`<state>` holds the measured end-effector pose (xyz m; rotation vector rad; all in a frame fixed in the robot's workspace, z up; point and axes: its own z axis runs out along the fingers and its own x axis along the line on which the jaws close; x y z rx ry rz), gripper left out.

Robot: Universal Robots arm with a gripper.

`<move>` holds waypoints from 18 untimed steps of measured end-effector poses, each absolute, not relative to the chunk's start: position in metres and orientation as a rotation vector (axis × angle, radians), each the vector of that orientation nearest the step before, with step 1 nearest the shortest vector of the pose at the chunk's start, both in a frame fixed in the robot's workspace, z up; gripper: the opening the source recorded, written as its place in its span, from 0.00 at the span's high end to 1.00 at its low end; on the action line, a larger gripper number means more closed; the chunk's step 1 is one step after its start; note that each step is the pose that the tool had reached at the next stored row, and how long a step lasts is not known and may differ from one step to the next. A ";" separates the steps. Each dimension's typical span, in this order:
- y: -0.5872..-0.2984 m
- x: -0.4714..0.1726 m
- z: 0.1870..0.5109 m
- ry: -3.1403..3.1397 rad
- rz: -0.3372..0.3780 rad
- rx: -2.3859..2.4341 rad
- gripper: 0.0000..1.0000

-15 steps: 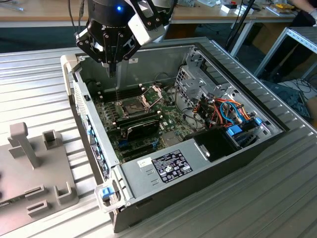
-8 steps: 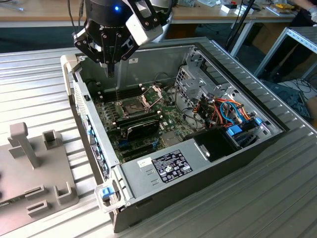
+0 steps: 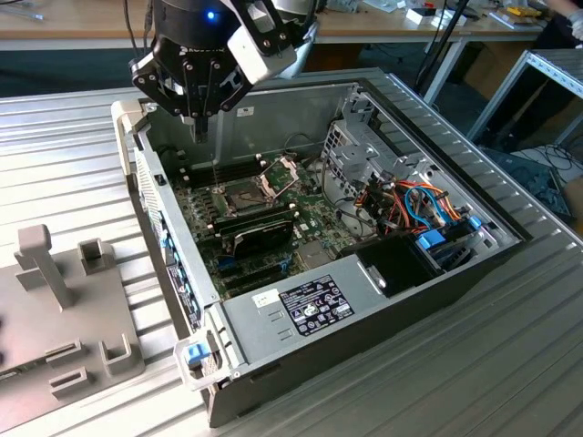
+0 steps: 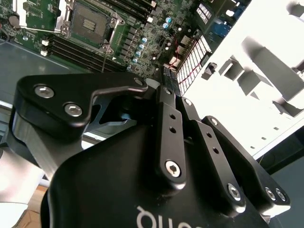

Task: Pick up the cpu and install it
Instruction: 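Reach for the cpu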

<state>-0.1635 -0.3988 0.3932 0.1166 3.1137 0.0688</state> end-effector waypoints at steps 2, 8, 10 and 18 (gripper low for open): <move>-0.399 -0.164 0.393 3.114 0.069 0.117 0.89; -0.399 -0.166 0.393 3.114 0.069 0.117 0.89; -0.399 -0.185 0.393 3.114 0.069 0.117 0.89; -0.399 -0.201 0.393 3.114 0.069 0.117 0.89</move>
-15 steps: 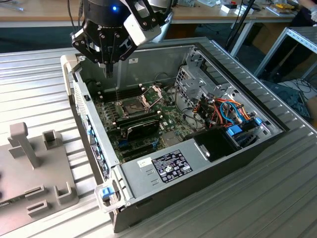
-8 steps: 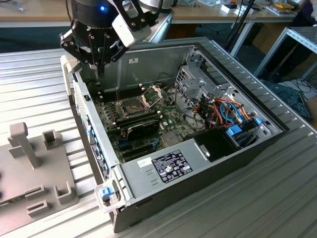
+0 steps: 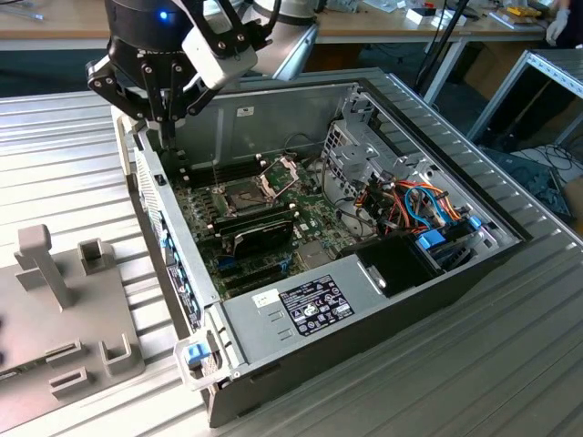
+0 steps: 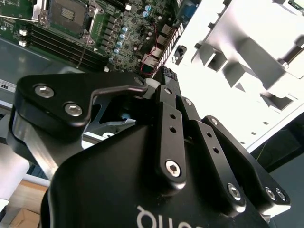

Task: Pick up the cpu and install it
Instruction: 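Reach for the cpu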

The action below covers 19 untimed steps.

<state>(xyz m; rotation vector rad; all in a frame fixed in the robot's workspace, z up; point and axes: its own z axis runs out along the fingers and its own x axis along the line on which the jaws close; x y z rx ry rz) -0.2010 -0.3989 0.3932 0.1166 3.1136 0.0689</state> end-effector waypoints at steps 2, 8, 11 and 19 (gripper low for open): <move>-0.399 -0.203 0.393 3.114 0.069 0.117 0.89; -0.399 -0.207 0.393 3.114 0.069 0.117 0.89; -0.399 -0.208 0.393 3.114 0.069 0.117 0.89; -0.399 -0.211 0.393 3.114 0.069 0.117 0.89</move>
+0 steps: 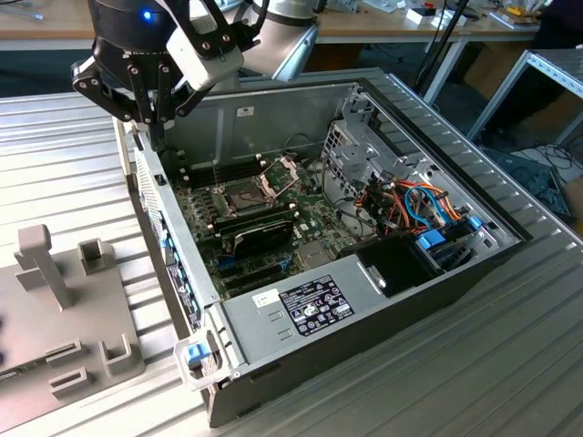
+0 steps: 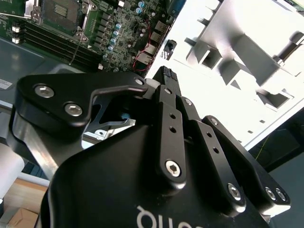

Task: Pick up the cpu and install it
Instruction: 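Reach for the cpu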

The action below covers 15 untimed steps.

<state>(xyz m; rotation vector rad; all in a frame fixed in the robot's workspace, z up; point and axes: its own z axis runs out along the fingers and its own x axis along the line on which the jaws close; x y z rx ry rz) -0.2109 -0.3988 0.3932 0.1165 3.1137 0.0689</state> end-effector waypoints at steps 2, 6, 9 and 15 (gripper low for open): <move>-0.399 -0.211 0.393 3.114 0.069 0.117 0.89; -0.399 -0.211 0.393 3.114 0.069 0.117 0.89; -0.399 -0.211 0.393 3.114 0.069 0.117 0.89; -0.399 -0.218 0.393 3.114 0.069 0.117 0.89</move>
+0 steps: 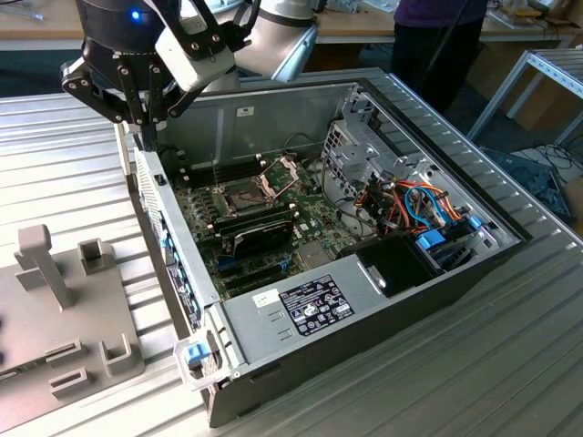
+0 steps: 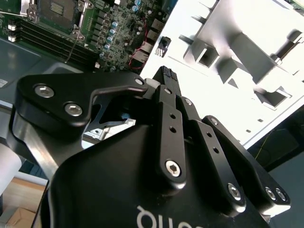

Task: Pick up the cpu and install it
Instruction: 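Reach for the cpu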

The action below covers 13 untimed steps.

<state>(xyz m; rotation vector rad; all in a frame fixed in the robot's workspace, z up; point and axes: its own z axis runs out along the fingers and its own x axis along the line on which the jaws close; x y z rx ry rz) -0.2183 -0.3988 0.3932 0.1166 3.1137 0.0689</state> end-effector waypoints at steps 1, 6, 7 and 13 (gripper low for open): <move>-0.399 -0.221 0.393 3.114 0.069 0.117 0.89; -0.399 -0.231 0.393 3.114 0.069 0.117 0.89; -0.399 -0.232 0.393 3.114 0.069 0.117 0.89; -0.399 -0.242 0.393 3.114 0.069 0.117 0.89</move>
